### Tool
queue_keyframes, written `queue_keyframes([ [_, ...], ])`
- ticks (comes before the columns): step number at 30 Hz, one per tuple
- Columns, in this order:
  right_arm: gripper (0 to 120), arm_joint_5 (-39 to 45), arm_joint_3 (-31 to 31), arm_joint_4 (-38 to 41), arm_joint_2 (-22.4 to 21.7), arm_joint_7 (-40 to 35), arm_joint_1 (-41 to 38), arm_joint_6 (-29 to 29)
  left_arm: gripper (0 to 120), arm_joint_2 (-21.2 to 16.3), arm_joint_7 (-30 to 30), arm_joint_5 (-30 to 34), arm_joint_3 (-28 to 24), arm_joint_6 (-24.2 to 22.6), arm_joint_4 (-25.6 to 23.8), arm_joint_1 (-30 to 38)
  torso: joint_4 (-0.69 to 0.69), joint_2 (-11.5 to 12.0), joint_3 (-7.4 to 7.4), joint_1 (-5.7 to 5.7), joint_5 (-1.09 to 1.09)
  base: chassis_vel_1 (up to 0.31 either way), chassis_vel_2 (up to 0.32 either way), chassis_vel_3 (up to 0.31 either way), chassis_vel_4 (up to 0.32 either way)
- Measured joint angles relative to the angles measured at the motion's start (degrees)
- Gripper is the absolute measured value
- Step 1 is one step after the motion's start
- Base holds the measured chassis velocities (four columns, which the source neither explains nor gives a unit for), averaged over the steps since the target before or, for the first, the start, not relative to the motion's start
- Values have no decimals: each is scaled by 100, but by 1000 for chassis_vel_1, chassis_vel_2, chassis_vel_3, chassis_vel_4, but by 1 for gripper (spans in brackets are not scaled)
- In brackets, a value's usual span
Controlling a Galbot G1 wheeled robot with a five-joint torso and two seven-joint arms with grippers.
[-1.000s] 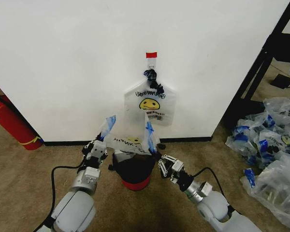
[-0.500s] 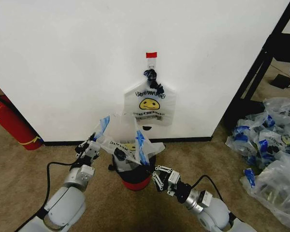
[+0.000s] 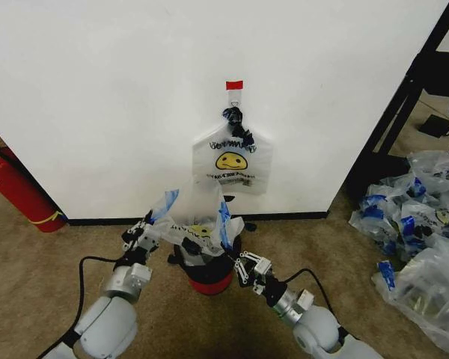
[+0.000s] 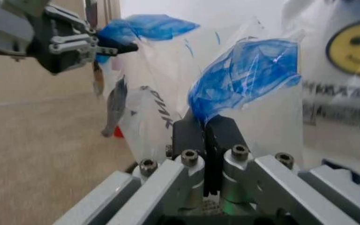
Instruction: Pick up the garbage bag from the wall and place it over the trash bin.
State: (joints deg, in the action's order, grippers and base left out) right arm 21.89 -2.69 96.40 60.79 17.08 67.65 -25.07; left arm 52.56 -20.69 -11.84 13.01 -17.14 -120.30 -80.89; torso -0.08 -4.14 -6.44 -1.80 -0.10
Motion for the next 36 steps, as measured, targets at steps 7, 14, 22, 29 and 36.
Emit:
queue_keyframes([
  [7, 0, 151, -194, -93, -86, -95, -12, 495, 0, 92, -19, -193, -144, 179, 314, -128, 0, 0, 0, 0, 0, 0, 0, 0, 0],
  [14, 0, 423, 155, 539, -761, 536, 560, 1043, 0, -148, 32, -249, -185, 196, 285, -154, -1, 0, 0, 0, -2, 0, 0, 0, 0],
  [22, 0, 1175, 720, 963, -1439, 1244, 1030, 1077, 0, -408, 169, -263, -280, 115, 80, -250, -1, -1, 0, 0, 0, 0, 0, 0, 0],
  [29, 0, 1521, 669, 725, -1311, 1117, 1050, 1038, 0, -480, 250, -507, -460, 78, 193, -387, -1, -1, 0, 0, 0, 0, 0, 0, 0],
  [36, 0, 1608, 279, 303, -870, 304, 884, 1036, 0, -337, 153, -672, -413, 223, 696, -419, 0, -1, 0, 0, 0, 0, 0, 0, 0],
])
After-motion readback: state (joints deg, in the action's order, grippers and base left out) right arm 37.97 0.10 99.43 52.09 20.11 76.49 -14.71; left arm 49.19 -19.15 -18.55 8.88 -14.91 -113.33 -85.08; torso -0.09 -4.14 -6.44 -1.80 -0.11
